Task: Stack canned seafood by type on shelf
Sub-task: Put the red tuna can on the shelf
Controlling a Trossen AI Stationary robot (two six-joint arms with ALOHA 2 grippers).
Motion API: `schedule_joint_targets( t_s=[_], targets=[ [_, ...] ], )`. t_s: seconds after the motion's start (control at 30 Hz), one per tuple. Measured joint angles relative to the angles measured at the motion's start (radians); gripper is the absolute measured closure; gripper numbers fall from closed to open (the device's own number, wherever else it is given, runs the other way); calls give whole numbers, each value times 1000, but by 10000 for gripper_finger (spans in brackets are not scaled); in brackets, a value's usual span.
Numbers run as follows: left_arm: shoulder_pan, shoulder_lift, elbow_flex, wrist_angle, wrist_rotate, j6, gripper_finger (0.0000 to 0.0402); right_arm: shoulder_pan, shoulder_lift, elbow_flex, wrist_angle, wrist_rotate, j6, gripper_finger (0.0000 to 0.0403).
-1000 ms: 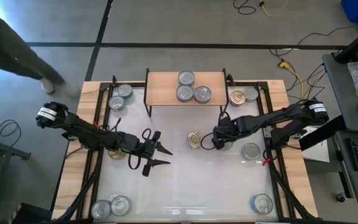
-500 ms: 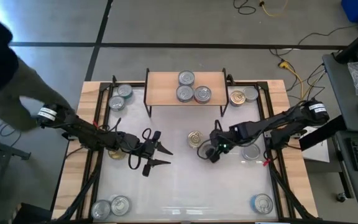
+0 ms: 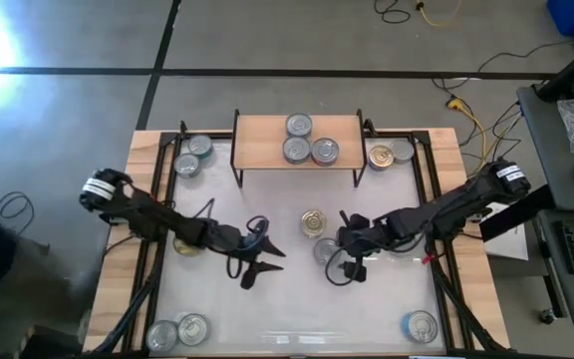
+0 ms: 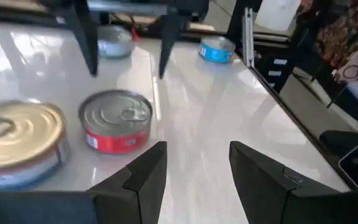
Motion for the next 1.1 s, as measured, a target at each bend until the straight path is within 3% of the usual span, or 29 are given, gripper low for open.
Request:
schedule_joint_targets(
  t_s=[0.17, 0.3, 0.57, 0.8, 1.1],
  targets=[
    [0, 115, 44, -9, 0, -63, 242, 22, -7, -18, -69, 13, -39, 3],
    [3, 171, 70, -9, -5, -82, 242, 48, 7, -60, -75, 117, -35, 3],
    [17, 190, 68, -79, -100, -102, 242, 88, 50, -146, 214, 164, -101, 3],
    [30, 229, 58, -75, -165, -142, 242, 87, 115, -140, 278, 238, -186, 3],
    [32, 366, 175, -65, -226, -120, 242, 87, 238, -132, 522, 214, -263, 3]
  ],
)
